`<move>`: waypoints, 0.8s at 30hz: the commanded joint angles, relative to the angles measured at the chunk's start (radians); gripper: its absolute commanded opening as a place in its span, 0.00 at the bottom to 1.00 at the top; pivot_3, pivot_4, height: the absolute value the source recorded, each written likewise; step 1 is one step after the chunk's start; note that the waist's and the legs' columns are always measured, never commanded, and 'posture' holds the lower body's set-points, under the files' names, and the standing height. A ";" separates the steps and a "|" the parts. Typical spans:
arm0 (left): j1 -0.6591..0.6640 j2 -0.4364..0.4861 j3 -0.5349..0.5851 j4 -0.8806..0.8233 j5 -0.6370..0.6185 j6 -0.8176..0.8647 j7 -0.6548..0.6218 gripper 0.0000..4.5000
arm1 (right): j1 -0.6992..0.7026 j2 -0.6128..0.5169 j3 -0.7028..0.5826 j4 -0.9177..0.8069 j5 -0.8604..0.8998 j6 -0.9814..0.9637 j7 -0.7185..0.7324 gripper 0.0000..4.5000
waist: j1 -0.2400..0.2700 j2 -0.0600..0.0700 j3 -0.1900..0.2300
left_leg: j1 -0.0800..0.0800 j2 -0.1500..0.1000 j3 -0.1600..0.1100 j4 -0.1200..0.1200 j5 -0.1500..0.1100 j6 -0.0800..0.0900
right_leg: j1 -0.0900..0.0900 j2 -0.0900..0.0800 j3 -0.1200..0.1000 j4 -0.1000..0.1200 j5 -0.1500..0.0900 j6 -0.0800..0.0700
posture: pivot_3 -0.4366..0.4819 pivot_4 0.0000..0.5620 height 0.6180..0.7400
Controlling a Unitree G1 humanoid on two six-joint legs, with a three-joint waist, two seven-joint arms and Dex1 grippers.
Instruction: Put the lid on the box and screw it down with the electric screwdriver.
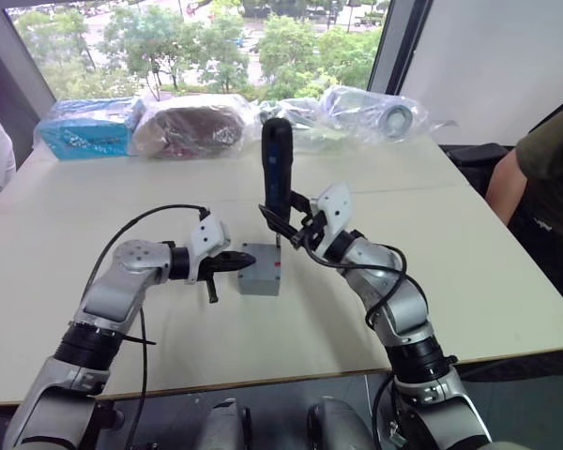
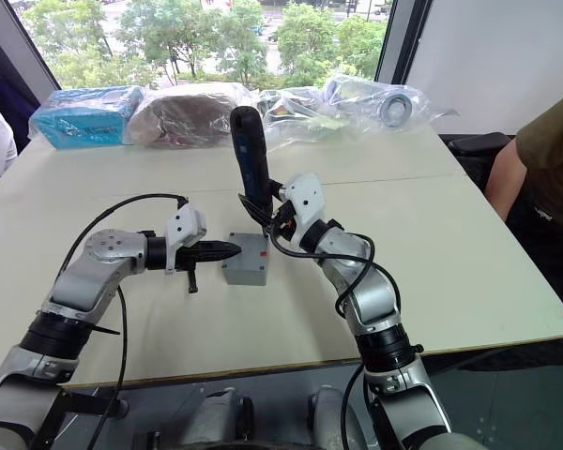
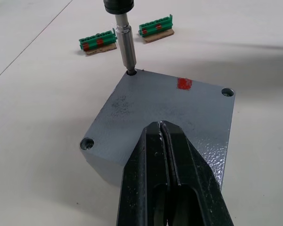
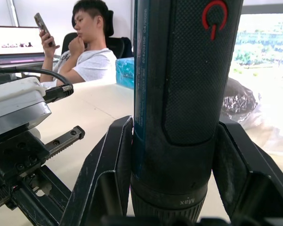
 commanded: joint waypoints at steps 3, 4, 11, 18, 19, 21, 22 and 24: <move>-0.004 -0.002 -0.004 -0.006 0.005 -0.006 -0.012 0.00 | 0.038 -0.025 0.018 0.076 -0.020 0.115 -0.009 0.40 | 0.000 0.000 0.000 | 0.000 0.000 0.000 0.000 0.000 0.000 | 0.000 0.000 0.000 0.000 0.000 0.000 | 0.48 0.27 1.00; -0.003 -0.002 -0.003 -0.007 0.004 -0.006 -0.013 0.00 | 0.031 -0.024 0.010 0.069 -0.015 0.113 -0.011 0.40 | 0.000 0.000 0.000 | 0.000 0.000 0.000 0.000 0.000 0.000 | 0.000 -0.001 0.000 0.000 0.000 0.000 | 0.48 0.27 1.00; 0.004 0.007 0.009 -0.042 -0.016 0.014 -0.023 0.00 | -0.115 -0.011 -0.127 -0.100 0.096 0.154 -0.050 0.40 | 0.002 0.003 0.003 | -0.007 0.000 -0.001 -0.001 0.000 0.000 | -0.007 -0.003 0.000 -0.001 0.000 -0.001 | 0.48 0.27 1.00; -0.005 0.023 0.040 -0.108 -0.061 0.049 -0.028 0.00 | -0.332 -0.097 -0.341 -0.167 0.283 0.455 -0.157 0.40 | 0.001 0.006 0.015 | -0.027 -0.001 0.000 0.003 0.001 -0.001 | -0.027 -0.002 0.000 0.003 0.001 0.001 | 0.48 0.27 1.00; -0.010 0.029 0.049 -0.131 -0.072 0.059 -0.029 0.00 | -0.361 -0.157 -0.348 -0.156 0.278 0.546 -0.161 0.40 | 0.000 0.006 0.017 | -0.027 -0.001 0.000 0.002 0.001 -0.001 | -0.028 -0.002 0.000 0.003 0.002 0.003 | 0.48 0.27 1.00; -0.020 0.039 0.068 -0.169 -0.093 0.078 -0.028 0.00 | -0.406 -0.261 -0.350 -0.130 0.268 0.695 -0.170 0.40 | 0.002 0.006 0.020 | -0.027 -0.001 0.001 0.001 0.001 -0.001 | -0.028 -0.002 0.000 0.002 0.003 0.003 | 0.48 0.27 1.00; -0.025 0.045 0.080 -0.193 -0.108 0.091 -0.029 0.00 | -0.431 -0.325 -0.342 -0.112 0.276 0.806 -0.161 0.40 | 0.001 0.005 0.021 | -0.027 -0.001 0.001 0.000 0.001 -0.001 | -0.028 -0.002 -0.001 0.002 0.002 0.003 | 0.48 0.27 1.00; -0.031 0.059 0.105 -0.242 -0.140 0.118 -0.031 0.00 | -0.474 -0.430 -0.319 -0.064 0.290 0.988 -0.137 0.40 | 0.000 0.006 0.023 | -0.028 -0.001 0.001 0.000 0.001 0.000 | -0.029 -0.001 -0.001 0.002 0.002 0.003 | 0.48 0.27 1.00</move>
